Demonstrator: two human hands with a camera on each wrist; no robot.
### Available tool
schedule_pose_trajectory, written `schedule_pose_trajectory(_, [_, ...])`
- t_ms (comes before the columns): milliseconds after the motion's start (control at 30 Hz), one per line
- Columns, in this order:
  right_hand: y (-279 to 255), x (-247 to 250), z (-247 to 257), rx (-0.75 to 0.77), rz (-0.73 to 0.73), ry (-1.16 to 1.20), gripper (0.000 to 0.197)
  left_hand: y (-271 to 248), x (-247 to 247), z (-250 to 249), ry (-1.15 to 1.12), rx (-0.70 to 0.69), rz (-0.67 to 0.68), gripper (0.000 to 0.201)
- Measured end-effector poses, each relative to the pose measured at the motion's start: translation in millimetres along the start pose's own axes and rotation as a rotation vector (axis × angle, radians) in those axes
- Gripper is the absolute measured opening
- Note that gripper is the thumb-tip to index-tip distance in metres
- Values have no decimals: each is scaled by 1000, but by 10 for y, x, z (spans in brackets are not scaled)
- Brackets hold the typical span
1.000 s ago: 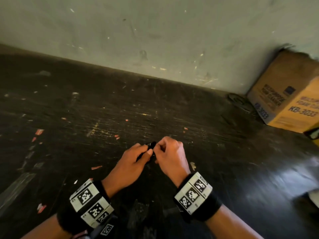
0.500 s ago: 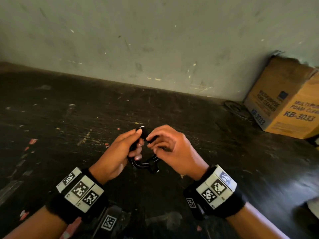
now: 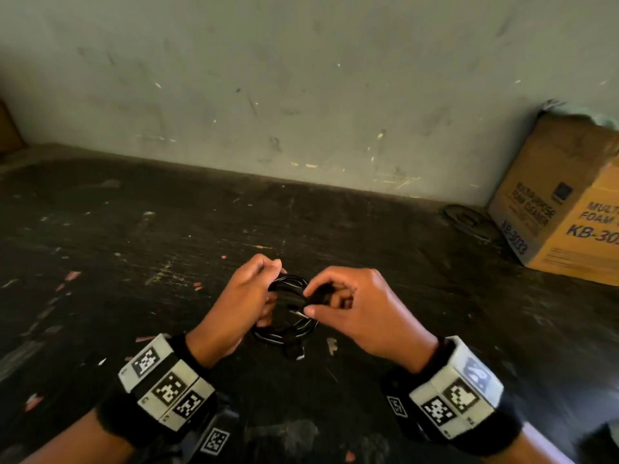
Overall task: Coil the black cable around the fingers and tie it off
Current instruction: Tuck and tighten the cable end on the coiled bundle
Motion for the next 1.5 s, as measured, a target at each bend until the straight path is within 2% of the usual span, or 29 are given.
schedule_pose_trajectory(133, [-23,-13,-93,233,-187,-271,14,-69,-139,21,85,-72,-33,26])
schedule_pose_trajectory(233, [-22,-73,-165,306,-224,-280,11,-87,-232,41,83,-73,-51,31])
schedule_pose_trajectory(333, [-31,-118,-205,360,-245,-269,9,-107,-283,31,112,-116,-68,25])
schedule_pose_trajectory(433, [-20,-108,-288,346,-316,-270,10,-134,-238,46,108,-198,-143,19])
schedule_pose_trajectory(567, [-1,-122,-317,367,-316,-307,9,-180,-204,139,-20,-193,-228,24])
schedule_pose_trajectory(700, [26,-164,-238,432,-280,-391,5,-190,-250,126,-87,-195,-213,23])
schedule_pose_trajectory(833, [89,-188,-231,428,-277,-473,6,-141,-226,121,-153,-169,-199,24])
schedule_pose_trajectory(967, [122,-283,-243,396,-241,-448,6,-83,-182,110,-204,-139,-187,26])
schedule_pose_trajectory(1133, [204,-325,-152,349,-331,-485,6,-49,-98,136,-261,-81,-203,28])
schedule_pose_trajectory(1267, [261,-382,-64,346,-344,-529,7,-4,0,169,-167,-53,-259,36])
schedule_pose_trajectory(1433, [343,-441,5,333,-318,-560,11,37,88,134,-158,16,-107,40])
schedule_pose_trajectory(1500, [365,-438,47,338,-327,-573,13,52,128,104,-182,1,-98,36])
Point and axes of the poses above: each hand's wrist, its own y-axis towards the middle knuckle, its own x-axis out of the back of the hand, z = x × y, the point moved 4 cm from there along y, towards the middle knuckle, and after that the axes turned 14 degrees about -y, right-handed, at the moved point
